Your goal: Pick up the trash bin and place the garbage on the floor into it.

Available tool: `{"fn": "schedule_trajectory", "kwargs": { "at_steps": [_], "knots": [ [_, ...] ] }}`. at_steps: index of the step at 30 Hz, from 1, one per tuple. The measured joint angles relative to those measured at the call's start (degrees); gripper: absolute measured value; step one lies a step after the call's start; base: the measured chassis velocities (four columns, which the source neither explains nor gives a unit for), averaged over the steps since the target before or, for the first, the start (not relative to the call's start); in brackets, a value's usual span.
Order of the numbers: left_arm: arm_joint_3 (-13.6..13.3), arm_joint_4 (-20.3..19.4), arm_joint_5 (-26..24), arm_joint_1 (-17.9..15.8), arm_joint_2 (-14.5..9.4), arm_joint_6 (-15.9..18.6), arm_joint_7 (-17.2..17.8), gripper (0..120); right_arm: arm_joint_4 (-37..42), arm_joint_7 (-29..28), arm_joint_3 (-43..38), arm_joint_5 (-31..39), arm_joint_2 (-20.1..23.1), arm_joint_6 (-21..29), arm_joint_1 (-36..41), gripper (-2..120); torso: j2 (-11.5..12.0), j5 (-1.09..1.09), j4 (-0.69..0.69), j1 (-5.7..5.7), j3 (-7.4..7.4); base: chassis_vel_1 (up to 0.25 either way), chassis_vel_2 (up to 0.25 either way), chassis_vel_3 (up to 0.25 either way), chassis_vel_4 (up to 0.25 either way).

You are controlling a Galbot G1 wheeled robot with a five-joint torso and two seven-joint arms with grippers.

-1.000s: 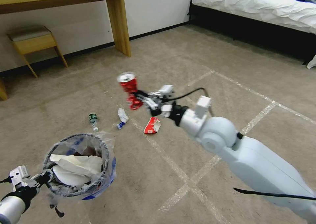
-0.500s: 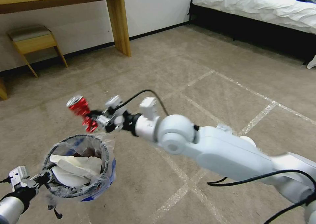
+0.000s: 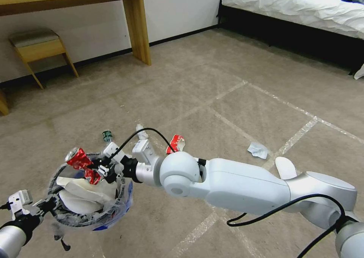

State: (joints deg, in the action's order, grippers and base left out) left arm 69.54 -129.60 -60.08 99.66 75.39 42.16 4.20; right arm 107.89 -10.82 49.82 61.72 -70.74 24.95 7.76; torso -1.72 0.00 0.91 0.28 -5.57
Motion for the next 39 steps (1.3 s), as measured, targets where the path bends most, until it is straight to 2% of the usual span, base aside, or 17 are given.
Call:
{"fn": "schedule_trajectory", "kwargs": {
  "at_steps": [16, 35, 37, 39],
  "knots": [
    [0.7, -1.4, -0.8, 1.1, 0.2, 0.0, -0.1, 1, -3.7, -0.7, 3.9, -2.8, -2.8, 1.1, 0.1, 8, 0.0, 0.0, 0.0, 0.0, 0.0, 0.0, 0.0, 0.0, 0.0],
    [0.2, -1.2, -0.5, 1.1, 0.3, 0.0, -0.1, 1, -4.2, -1.5, 3.5, -4.8, -0.4, 1.0, 2.1, 8, 0.0, 0.01, 0.0, 0.0, 0.0, 0.0, 0.0, 0.0, 0.0],
    [0.2, -1.3, -0.5, 1.2, 0.3, 0.0, -0.1, 1, -4.1, -1.8, 3.5, -4.9, -0.5, 1.2, 2.2, 10, 0.0, 0.0, 0.0, 0.0, 0.0, 0.0, 0.0, 0.0, 0.0],
    [0.3, -1.3, -0.5, 1.4, 0.3, 0.0, -0.1, 1, -3.9, -2.2, 3.3, -5.0, -0.5, 1.5, 2.2, 19, 0.0, 0.0, 0.0, 0.0, 0.0, 0.0, 0.0, 0.0, 0.0]
  ]
}}
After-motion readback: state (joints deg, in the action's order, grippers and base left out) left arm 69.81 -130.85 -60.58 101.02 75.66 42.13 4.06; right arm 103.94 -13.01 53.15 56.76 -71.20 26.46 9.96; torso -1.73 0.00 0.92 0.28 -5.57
